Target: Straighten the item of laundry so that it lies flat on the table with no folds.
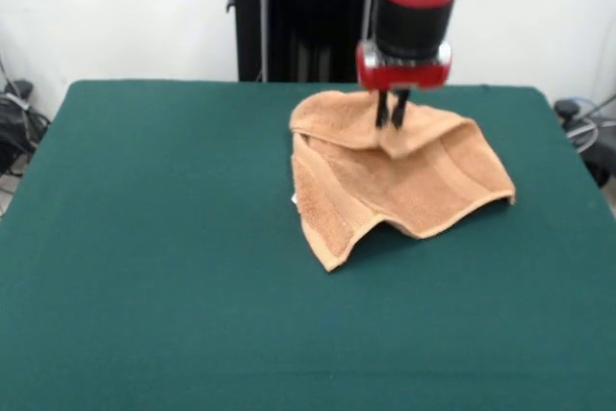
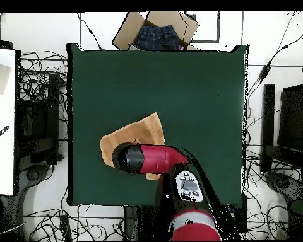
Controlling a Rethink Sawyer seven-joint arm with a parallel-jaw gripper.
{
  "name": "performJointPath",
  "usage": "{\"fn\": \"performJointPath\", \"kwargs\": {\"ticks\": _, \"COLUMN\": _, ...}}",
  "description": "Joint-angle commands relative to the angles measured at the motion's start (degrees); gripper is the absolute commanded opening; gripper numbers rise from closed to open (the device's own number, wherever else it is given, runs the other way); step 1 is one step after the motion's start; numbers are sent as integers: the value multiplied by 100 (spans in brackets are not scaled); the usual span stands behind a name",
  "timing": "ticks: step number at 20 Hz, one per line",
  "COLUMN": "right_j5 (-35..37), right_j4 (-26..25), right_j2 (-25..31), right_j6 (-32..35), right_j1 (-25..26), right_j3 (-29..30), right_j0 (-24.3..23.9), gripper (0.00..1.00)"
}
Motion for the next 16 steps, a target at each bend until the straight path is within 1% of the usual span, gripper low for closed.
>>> {"fn": "performJointPath", "kwargs": {"ticks": 1, "right_j5": 1687, "right_j4": 340, "right_j2": 295, "right_j6": 391, "right_j1": -1114, "right_j3": 246, "right_j0": -145, "gripper": 0}}
{"fn": "performJointPath", "kwargs": {"ticks": 5, "right_j5": 1714, "right_j4": 319, "right_j2": 381, "right_j6": 275, "right_j1": -1234, "right_j3": 365, "right_j0": -290, "gripper": 0}}
{"fn": "performJointPath", "kwargs": {"ticks": 11, "right_j5": 1387, "right_j4": 231, "right_j2": 477, "right_j6": 229, "right_j1": -1162, "right_j3": 478, "right_j0": -447, "gripper": 0}}
{"fn": "performJointPath", "kwargs": {"ticks": 16, "right_j5": 1309, "right_j4": 182, "right_j2": 500, "right_j6": 294, "right_j1": -1136, "right_j3": 481, "right_j0": -463, "gripper": 0}}
